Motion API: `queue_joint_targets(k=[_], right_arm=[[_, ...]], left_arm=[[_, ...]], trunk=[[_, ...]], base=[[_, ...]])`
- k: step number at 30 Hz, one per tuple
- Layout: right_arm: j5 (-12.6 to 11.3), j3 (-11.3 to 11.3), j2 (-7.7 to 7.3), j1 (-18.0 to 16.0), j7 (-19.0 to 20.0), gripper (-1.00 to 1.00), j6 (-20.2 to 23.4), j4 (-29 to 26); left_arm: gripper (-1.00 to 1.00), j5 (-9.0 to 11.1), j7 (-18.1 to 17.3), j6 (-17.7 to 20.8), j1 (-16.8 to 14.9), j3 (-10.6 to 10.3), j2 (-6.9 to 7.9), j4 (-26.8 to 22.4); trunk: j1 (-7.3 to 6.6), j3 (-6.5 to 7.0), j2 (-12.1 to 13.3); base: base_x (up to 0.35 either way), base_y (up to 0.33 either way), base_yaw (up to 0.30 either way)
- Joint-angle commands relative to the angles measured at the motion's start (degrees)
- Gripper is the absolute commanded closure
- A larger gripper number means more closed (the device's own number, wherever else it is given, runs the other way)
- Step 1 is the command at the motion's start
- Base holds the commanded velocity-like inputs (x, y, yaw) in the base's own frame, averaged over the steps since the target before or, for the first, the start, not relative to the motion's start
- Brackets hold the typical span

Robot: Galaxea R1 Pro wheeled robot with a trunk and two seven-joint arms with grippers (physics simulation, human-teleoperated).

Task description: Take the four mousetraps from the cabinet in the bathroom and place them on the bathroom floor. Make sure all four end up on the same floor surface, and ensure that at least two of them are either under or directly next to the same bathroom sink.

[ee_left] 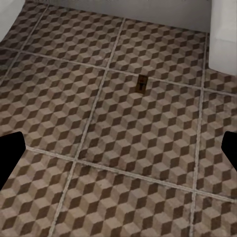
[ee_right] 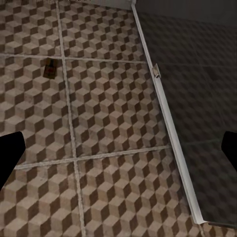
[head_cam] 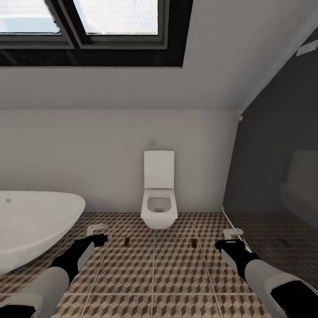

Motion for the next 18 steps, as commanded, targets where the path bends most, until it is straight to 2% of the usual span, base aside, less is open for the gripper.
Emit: queue_joint_targets(k=[1,11,18], right_arm=[[-0.5,0.5,-0.04,0.0,-0.3,-1.0,0.4,-0.2],[-0.5,0.5,-0.05,0.0,-0.1,-1.0,0.1,-0.1],[-0.4,0.5,0.53,0.0,2.2,-1.0,0.1,1.3]], left_arm=[[-1.0,0.6,0.5,0.3,0.0,-0.5,0.08,-0.1],[-1.0,0.6,0.5,0.3,0.0,-0.4,0.05,0.0],[-1.0,0.7,0.5,0.3,0.0,-0.4,0.09,0.8]], trunk=[[-0.23,0.12,0.4],[-2.43,1.91,4.4],[-3.96,3.17,7.2]], base=[[0.0,0.0,0.0],[0.0,0.0,0.0],[0.0,0.0,0.0]])
